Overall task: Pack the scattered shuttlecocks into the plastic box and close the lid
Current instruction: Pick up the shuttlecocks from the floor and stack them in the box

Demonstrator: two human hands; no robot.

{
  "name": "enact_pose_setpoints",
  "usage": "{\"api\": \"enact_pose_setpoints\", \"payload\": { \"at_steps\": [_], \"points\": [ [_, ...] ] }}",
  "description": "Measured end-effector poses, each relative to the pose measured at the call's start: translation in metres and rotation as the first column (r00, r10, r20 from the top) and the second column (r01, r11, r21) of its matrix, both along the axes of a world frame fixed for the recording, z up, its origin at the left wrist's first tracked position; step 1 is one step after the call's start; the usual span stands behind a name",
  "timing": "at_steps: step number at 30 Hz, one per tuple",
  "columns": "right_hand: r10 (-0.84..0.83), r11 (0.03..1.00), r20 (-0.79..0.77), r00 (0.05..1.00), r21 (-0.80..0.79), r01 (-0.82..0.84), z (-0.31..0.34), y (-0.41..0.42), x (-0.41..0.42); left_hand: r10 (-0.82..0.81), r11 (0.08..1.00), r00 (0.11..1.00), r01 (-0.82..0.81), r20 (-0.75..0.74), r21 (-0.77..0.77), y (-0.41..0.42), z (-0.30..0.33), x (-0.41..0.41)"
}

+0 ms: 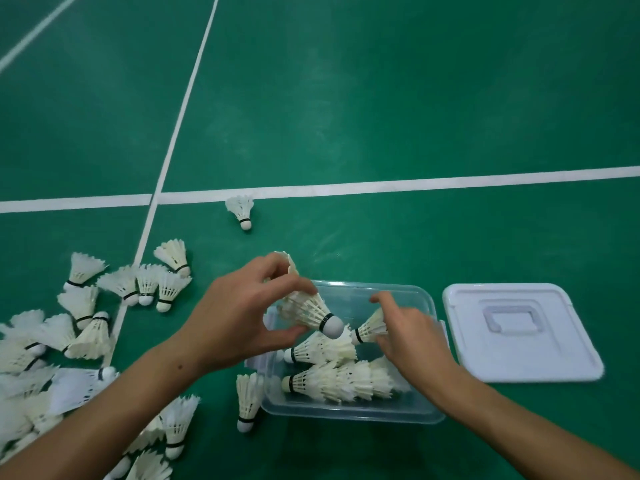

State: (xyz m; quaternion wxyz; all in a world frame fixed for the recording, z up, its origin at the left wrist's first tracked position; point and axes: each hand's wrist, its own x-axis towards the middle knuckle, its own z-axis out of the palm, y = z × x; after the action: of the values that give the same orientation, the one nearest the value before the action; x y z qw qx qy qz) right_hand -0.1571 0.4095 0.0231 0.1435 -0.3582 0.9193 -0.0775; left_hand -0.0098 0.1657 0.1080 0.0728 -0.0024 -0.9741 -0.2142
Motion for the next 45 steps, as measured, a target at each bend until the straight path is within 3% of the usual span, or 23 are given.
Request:
{"api": "enact_pose_setpoints", "payload": {
  "at_steps": [5,11,19,22,24,26,27,28,29,36,41,43,45],
  "points": [
    [-0.039,0.998,0.147,0.988,-0.050,0.047,-0.020,-0.004,0.003,0.008,1.000,1.000,-0.008,-0.001,-0.007,0.003,-0.001,0.000],
    [-0.159,0.971,0.469,0.868,-0.083,0.223,-0.036,-0.014,0.005,0.006,1.000,1.000,-0.006,0.015,-0.011,0.003,-0.009,0.003],
    [-0.141,0.984,0.534,0.834,-0.016,0.176,-0.026,-0.015,0.000,-0.097,0.992,0.995,0.099,0.025,-0.077,0.010,-0.014,-0.005],
    [-0.119,0.993,0.426,0.897,0.044,0.111,-0.003,-0.006,0.003,-0.140,0.988,0.990,0.141,0.019,-0.062,0.012,-0.015,-0.011],
    [-0.071,0.995,0.370,0.926,-0.044,0.094,0.017,0.002,0.004,-0.168,0.983,0.985,0.170,0.030,-0.064,0.012,-0.018,-0.016],
    [-0.026,0.930,0.565,0.825,-0.289,0.228,0.041,0.007,0.002,-0.195,0.979,0.980,0.198,0.043,-0.056,0.013,-0.021,-0.023],
    [0.029,0.866,0.716,0.698,-0.366,0.340,0.052,0.007,0.002,-0.211,0.976,0.976,0.213,0.044,-0.049,0.014,-0.022,-0.027],
    [0.082,0.817,0.814,0.575,-0.385,0.429,0.061,0.006,0.002,-0.226,0.973,0.973,0.227,0.042,-0.037,0.017,-0.023,-0.031],
    [0.109,0.800,0.840,0.532,-0.392,0.455,0.066,0.004,0.003,-0.235,0.972,0.971,0.236,0.035,-0.020,0.021,-0.023,-0.035],
    [0.074,0.809,0.780,0.622,-0.411,0.420,0.058,0.006,-0.001,-0.247,0.963,0.969,0.244,0.019,0.111,0.035,-0.029,-0.053],
    [0.013,0.846,0.709,0.705,-0.383,0.370,0.057,0.024,-0.007,-0.057,0.953,0.995,0.080,-0.087,0.292,0.025,-0.029,-0.045],
    [-0.071,0.828,0.668,0.740,-0.375,0.418,0.052,0.030,-0.013,-0.009,0.953,0.999,0.022,-0.042,0.301,0.030,-0.035,-0.040],
    [-0.152,0.794,0.618,0.772,-0.388,0.467,0.047,0.033,-0.016,0.020,0.974,0.994,-0.043,0.106,0.221,0.044,-0.045,-0.038]
  ]
}}
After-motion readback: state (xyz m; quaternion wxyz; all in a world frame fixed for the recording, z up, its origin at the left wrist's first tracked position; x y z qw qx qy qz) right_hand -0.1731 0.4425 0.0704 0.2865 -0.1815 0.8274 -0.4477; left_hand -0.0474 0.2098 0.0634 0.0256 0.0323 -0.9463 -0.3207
